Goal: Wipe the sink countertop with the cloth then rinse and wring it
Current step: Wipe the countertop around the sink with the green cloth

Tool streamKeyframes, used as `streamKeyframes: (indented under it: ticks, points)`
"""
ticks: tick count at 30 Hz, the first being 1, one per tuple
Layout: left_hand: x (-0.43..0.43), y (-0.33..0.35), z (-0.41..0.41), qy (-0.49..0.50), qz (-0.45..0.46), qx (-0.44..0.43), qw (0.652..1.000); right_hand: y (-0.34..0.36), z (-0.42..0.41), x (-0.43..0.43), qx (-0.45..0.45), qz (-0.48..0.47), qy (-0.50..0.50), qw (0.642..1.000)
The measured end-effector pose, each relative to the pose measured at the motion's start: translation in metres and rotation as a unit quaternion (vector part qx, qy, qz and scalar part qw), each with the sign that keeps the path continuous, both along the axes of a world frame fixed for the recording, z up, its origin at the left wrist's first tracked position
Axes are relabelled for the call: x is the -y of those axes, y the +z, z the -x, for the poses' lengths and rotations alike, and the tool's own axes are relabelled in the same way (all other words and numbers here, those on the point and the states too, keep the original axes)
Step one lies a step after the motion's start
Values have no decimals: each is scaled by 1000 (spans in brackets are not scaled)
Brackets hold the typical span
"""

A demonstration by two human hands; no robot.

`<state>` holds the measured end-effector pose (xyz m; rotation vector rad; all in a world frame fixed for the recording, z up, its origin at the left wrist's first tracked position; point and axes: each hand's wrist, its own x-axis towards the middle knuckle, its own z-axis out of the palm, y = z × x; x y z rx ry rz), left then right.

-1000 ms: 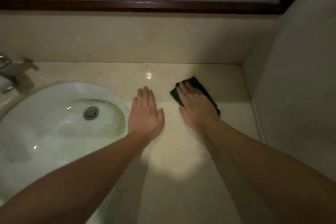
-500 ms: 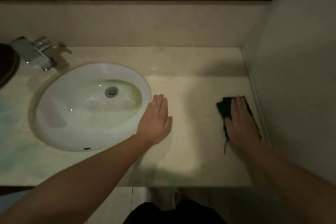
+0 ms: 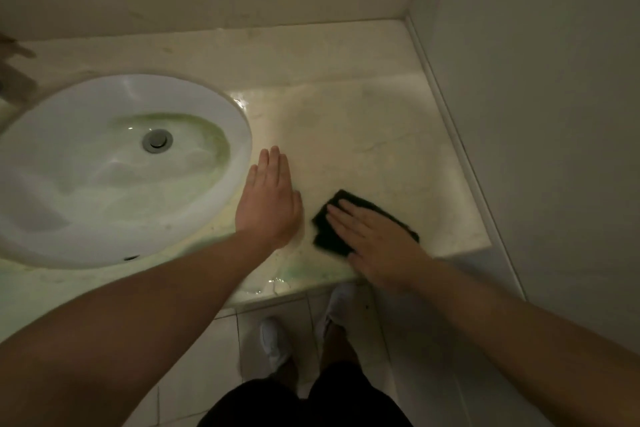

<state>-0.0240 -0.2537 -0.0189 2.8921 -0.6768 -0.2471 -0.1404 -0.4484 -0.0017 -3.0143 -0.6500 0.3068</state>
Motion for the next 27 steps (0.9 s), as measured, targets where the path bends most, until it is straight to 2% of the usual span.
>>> streamKeyframes:
  ticks: [2,3,5,8,10,13,15,17,19,21,24,27]
  points:
    - [0,0,-2,-2,13,-5,1000,3,10,31,39,19,-107,993]
    - [0,0,-2,-4,15,-7,1000,5,10,43,28,69,-176,982]
    - [-1,-1,-2,-4,18,-8,1000,0,9,61,38,107,-313,943]
    - [-1,-2,-2,-6,12,-7,1000,-10,7,23,59,70,-421,903]
    - [-2,-2,-1,-6,6,-9,1000,-13,4,-30,75,15,-435,897]
    - [-2,-1,0,-10,0,3,1000,-13,4,-100,71,-38,-360,929]
    - [-1,0,2,-14,-4,3,1000,-15,6,-99,38,-39,-294,954]
    - [-1,1,2,-8,3,4,1000,-20,10,-65,39,0,-254,966]
    - [-1,2,1,-4,5,0,1000,-21,16,-25,58,23,-306,950]
    - [1,2,1,0,11,3,1000,-18,25,-2,59,19,-404,913]
    - [2,3,2,0,7,3,1000,-16,27,-29,61,-5,-486,872]
    - [-1,1,2,-8,6,11,1000,-11,18,-86,49,-50,-446,893]
